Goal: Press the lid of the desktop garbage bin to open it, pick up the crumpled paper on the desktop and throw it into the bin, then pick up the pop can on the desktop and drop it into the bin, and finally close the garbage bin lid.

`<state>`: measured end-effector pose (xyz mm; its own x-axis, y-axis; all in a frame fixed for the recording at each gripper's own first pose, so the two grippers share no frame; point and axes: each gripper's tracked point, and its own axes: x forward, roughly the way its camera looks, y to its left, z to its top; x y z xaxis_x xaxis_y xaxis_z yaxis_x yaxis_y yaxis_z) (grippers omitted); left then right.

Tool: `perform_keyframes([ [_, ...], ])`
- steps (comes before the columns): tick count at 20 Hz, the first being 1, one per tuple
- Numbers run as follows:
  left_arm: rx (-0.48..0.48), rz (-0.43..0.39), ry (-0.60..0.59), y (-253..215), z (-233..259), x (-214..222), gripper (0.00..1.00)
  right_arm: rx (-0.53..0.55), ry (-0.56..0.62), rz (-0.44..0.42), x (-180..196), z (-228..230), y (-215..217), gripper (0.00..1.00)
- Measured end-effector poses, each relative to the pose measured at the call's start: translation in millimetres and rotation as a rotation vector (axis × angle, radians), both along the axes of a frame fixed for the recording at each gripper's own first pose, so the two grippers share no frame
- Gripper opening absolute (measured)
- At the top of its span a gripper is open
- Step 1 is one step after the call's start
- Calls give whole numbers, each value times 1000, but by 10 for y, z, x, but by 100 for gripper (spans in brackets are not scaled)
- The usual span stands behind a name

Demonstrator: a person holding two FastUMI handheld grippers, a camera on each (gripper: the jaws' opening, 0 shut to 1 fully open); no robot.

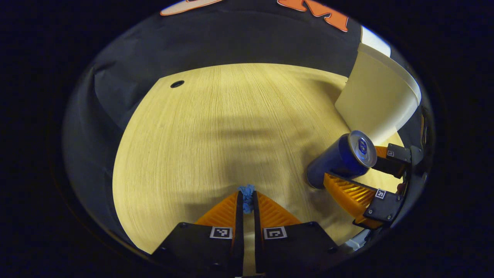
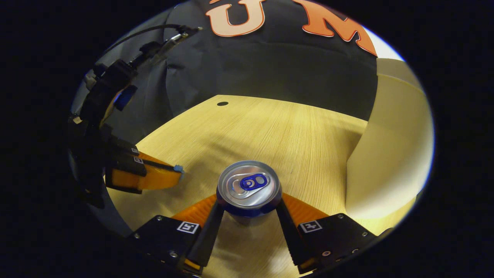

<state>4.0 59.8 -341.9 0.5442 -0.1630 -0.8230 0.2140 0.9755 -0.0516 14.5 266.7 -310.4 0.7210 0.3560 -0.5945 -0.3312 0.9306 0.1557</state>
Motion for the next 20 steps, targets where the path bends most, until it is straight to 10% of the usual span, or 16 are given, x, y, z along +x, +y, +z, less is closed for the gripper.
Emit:
perform_keyframes([
  [20,-132,-120,-372,-1351,1907,426,15,-32,-150,-102,-479,1069,-1374,78],
])
